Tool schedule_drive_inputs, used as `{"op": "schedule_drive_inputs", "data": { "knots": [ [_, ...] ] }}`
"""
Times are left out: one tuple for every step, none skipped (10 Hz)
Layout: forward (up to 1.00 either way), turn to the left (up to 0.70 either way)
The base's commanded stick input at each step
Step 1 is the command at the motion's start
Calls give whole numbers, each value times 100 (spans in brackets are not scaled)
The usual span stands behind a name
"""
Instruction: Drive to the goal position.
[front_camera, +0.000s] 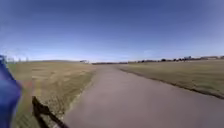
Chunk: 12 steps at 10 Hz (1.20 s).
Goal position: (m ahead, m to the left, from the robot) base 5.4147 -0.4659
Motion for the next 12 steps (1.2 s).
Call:
{"op": "schedule_drive_inputs", "data": {
  "knots": [
    [70,0],
    [70,0],
    [70,0],
    [70,0],
    [70,0],
    [70,0],
    [70,0],
    [70,0],
    [70,0],
    [70,0],
    [70,0],
    [70,0]
  ]
}}
